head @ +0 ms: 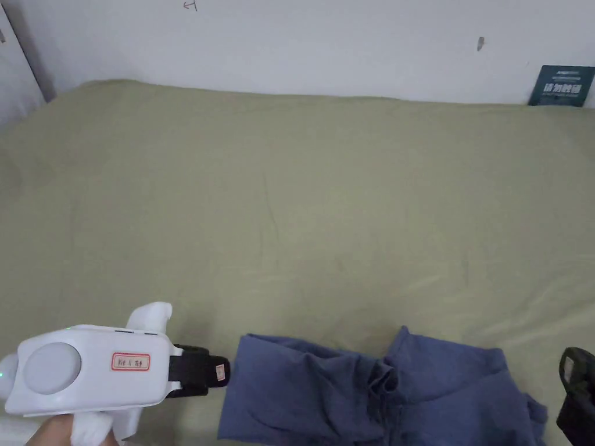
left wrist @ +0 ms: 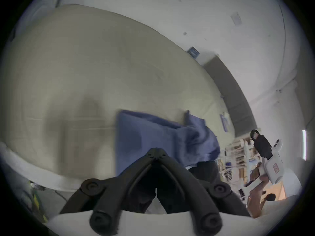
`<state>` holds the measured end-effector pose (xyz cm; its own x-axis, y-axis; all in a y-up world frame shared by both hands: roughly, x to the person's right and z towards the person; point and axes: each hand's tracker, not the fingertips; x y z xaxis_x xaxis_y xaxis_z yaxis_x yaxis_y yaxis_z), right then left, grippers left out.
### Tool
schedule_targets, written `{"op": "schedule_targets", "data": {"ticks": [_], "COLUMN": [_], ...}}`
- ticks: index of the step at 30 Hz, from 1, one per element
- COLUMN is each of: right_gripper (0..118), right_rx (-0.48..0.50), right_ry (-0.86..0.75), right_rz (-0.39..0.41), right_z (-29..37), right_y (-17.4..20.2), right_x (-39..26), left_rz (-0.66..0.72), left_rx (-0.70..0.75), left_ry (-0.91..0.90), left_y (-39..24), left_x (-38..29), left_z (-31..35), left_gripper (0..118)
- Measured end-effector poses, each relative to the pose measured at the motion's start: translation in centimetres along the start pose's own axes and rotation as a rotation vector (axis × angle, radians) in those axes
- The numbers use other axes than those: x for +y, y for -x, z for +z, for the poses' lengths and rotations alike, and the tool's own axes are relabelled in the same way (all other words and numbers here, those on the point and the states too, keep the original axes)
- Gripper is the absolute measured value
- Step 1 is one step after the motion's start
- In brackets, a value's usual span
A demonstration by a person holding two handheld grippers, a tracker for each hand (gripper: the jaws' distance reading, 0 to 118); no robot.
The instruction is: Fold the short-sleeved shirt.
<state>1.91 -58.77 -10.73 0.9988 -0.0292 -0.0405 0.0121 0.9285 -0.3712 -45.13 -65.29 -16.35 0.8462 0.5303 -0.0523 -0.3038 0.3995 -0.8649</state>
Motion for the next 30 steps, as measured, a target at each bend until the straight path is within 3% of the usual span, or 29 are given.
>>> {"op": "schedule_targets", "data": {"ticks": [2,5,6,7,8,14,17,18,19,20,21,22,24,30], "right_gripper": [0,0,0,0,0,0,0,0,0,0,0,0,0,0], "right_rx": [0.013,0.015,0.014,0.013,0.009,-0.012,-0.013,-0.011,-0.008,-0.006,-0.005,-0.003,0.004,0.014], "right_ry": [0.010,0.019,0.022,0.023,0.029,0.054,0.070,0.072,0.072,0.071,0.068,0.067,0.062,0.026], "right_rz": [-0.003,0.015,0.020,0.024,0.031,0.048,0.051,0.055,0.059,0.063,0.065,0.064,0.063,0.074], "right_z": [-0.2,-0.3,-0.3,-0.4,-0.5,-1.1,-1.4,-1.5,-1.5,-1.4,-1.3,-1.2,-0.9,-0.5], "right_y": [0.5,1.0,1.0,1.0,1.0,0.9,1.0,1.1,1.3,1.4,1.5,1.5,1.5,0.9], "right_x": [-0.1,-0.1,-0.1,-0.1,0.0,-0.3,-0.4,-0.4,-0.4,-0.3,-0.2,-0.2,0.0,1.0], "left_rz": [0.009,0.031,0.044,0.061,0.085,0.167,0.214,0.208,0.195,0.178,0.156,0.138,0.155,0.172], "left_rx": [-0.014,-0.089,-0.135,-0.169,-0.206,-0.367,-0.457,-0.475,-0.462,-0.431,-0.376,-0.324,-0.363,-0.312], "left_ry": [0.005,0.027,0.039,0.062,0.094,0.120,0.179,0.194,0.200,0.210,0.228,0.235,0.222,0.065], "left_y": [1.4,2.4,2.6,2.8,3.3,4.7,4.9,3.7,3.2,2.7,2.3,3.6,3.8,3.3], "left_x": [0.3,0.8,0.8,1.0,1.2,2.1,2.4,1.9,1.7,1.5,1.3,1.8,1.9,2.3], "left_z": [-0.8,-2.7,-3.4,-4.3,-5.6,-8.9,-10.5,-10.5,-10.9,-11.2,-11.5,-12.4,-11.9,-5.6], "left_gripper": [2,21,69,103,116,115,109,96,77,41,16,16,16,16]}}
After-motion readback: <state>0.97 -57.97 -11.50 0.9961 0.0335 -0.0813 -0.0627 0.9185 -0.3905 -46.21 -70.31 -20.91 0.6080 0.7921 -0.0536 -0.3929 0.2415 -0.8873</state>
